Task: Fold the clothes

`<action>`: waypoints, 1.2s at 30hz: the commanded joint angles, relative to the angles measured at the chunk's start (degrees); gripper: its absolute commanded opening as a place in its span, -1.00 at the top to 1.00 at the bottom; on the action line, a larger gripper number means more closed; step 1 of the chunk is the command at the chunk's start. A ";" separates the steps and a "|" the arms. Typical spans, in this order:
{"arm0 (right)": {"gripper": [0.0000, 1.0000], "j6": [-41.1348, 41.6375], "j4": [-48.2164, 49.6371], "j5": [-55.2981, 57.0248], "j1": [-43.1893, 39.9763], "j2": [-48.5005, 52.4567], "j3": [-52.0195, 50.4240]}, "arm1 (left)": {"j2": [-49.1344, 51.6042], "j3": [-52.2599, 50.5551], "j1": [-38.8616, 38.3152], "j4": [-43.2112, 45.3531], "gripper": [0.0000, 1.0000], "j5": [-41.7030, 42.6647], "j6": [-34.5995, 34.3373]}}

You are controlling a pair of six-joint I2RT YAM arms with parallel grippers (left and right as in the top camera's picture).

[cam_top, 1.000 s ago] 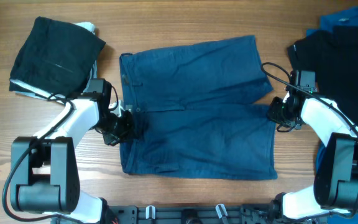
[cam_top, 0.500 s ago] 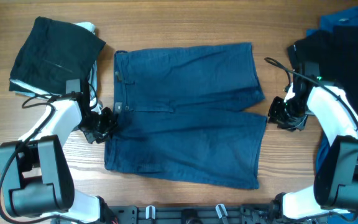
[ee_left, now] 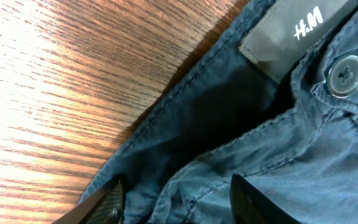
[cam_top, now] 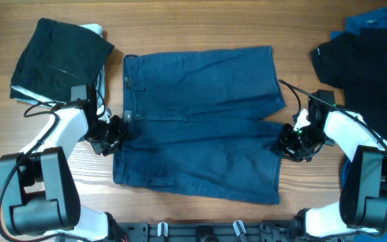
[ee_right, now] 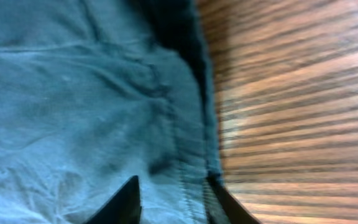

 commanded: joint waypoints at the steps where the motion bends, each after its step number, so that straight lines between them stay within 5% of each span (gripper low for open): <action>1: 0.09 0.31 2.10 6.97 0.02 0.68 -1.29 | -0.37 -0.55 0.37 0.04 -0.08 -0.55 0.13; 8: 0.10 0.09 1.38 8.11 0.02 0.68 -1.29 | -0.37 -0.55 0.37 0.02 -0.08 -0.55 0.13; 12: 0.33 0.17 1.20 8.07 0.02 0.68 -1.29 | -0.37 -0.55 0.37 0.00 -0.09 -0.55 0.13; 22: 0.14 -0.04 -1.38 7.69 0.02 0.68 0.09 | -0.37 -0.55 0.37 -0.02 -0.09 -0.55 0.13; 36: 0.22 -0.17 -6.12 10.10 0.02 0.66 6.86 | -0.37 -0.55 0.37 0.02 -0.09 -0.55 0.11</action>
